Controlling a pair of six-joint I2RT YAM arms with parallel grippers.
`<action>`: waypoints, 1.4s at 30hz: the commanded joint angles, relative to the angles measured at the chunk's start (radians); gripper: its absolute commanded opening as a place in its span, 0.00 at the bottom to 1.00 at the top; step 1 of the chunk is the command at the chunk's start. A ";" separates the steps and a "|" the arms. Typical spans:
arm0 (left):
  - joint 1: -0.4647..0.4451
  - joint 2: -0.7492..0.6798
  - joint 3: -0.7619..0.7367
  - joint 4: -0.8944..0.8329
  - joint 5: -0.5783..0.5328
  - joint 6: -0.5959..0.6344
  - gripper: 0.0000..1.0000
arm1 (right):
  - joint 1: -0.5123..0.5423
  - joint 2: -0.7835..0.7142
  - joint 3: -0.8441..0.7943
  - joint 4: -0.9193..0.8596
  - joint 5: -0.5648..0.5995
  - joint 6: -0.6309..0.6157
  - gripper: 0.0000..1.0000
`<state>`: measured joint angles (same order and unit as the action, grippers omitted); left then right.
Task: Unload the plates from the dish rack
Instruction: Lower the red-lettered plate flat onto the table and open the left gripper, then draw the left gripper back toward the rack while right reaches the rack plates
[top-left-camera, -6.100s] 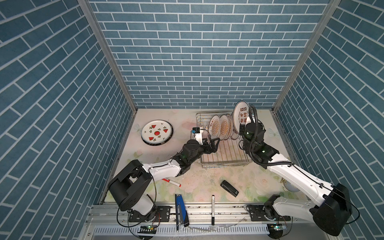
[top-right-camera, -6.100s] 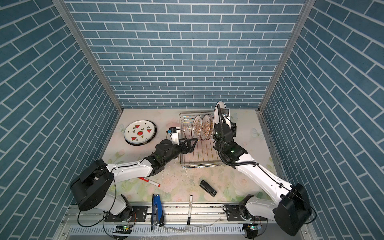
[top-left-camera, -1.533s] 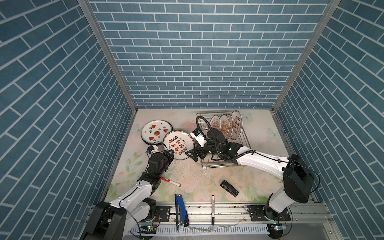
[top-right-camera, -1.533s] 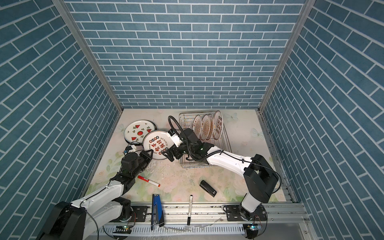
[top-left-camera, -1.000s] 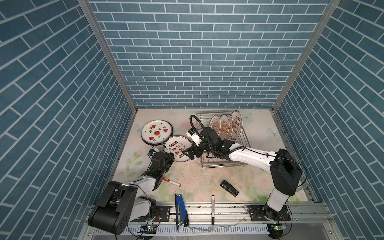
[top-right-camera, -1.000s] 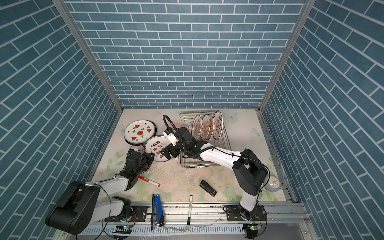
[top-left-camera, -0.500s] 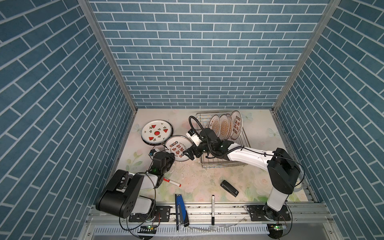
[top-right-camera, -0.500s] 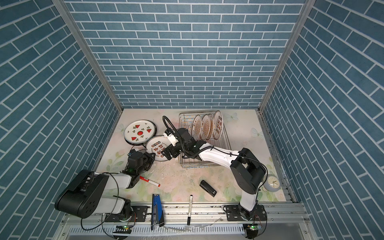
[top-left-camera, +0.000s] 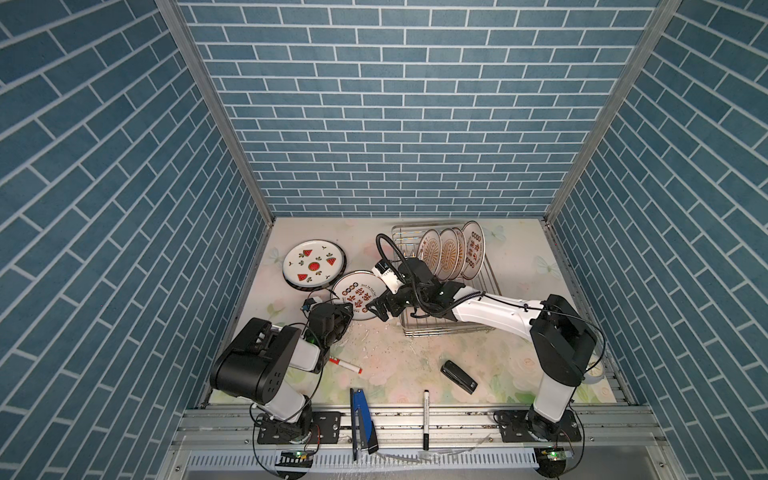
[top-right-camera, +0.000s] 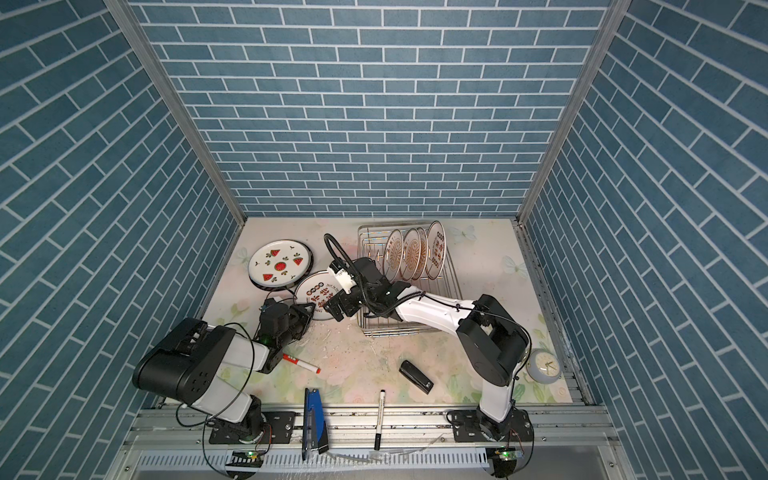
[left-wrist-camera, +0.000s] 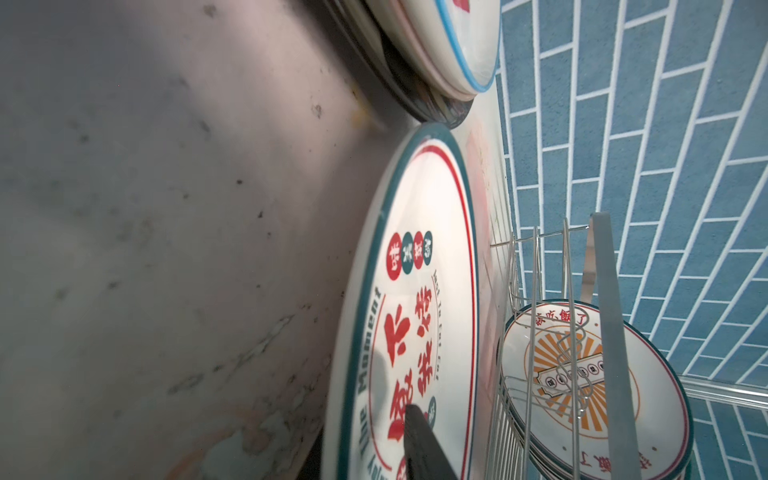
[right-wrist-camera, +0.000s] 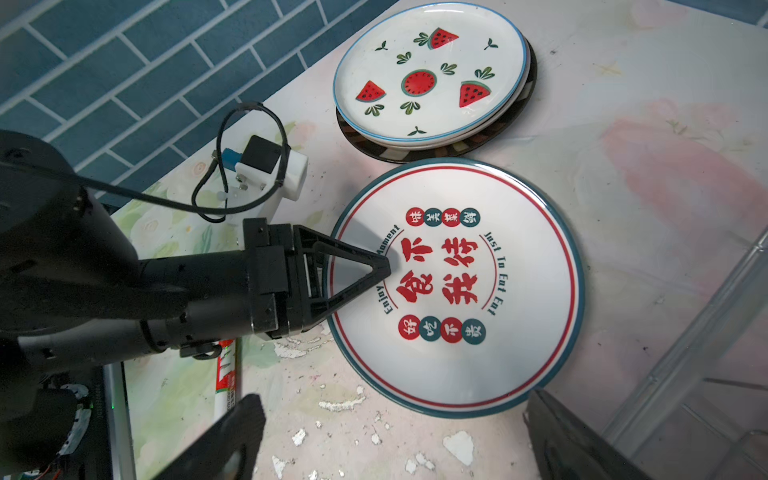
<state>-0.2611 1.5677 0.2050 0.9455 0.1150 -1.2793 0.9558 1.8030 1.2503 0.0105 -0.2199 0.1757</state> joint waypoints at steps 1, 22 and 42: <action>0.006 0.018 -0.009 0.078 -0.004 0.003 0.28 | 0.006 0.018 0.052 -0.008 0.018 -0.034 0.99; 0.000 -0.474 -0.044 -0.458 -0.215 0.063 1.00 | 0.006 -0.034 0.058 -0.059 0.043 -0.076 0.99; -0.242 -0.731 0.006 -0.254 0.015 0.488 1.00 | -0.141 -0.469 -0.197 -0.030 0.448 -0.074 0.99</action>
<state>-0.4480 0.7982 0.1638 0.5770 0.0696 -0.9058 0.8543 1.3880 1.0958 -0.0170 0.1028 0.0898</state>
